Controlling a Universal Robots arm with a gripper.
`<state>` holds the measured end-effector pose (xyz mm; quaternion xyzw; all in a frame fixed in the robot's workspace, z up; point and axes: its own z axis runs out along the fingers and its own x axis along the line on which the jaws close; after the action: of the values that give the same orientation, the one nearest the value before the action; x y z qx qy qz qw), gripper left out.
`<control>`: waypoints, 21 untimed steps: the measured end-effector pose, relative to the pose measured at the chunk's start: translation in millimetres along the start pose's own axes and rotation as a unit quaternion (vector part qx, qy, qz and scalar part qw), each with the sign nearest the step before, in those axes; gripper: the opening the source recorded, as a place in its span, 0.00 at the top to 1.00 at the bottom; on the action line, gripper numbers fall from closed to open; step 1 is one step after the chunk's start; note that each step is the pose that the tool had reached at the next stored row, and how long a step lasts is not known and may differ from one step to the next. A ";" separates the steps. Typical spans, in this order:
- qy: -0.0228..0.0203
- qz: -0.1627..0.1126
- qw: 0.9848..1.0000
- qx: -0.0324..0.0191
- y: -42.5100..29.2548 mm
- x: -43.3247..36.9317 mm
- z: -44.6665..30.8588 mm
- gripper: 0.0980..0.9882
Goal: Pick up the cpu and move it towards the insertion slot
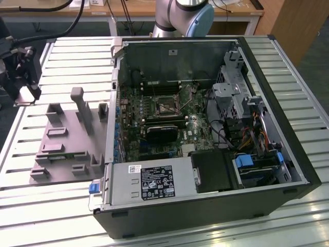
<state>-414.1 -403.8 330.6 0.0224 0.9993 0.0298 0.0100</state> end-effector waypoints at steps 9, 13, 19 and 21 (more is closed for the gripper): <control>0.000 0.000 1.000 0.000 1.6 -0.4 -25.5 0.51; -0.001 0.000 1.000 0.000 2.4 -0.7 -39.4 0.51; -0.001 0.000 1.000 0.000 3.6 -1.1 -58.8 0.51; -0.001 0.000 1.000 0.000 3.8 -1.2 -62.1 0.51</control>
<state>-414.1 -403.7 392.8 0.0224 0.9992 0.0299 0.0114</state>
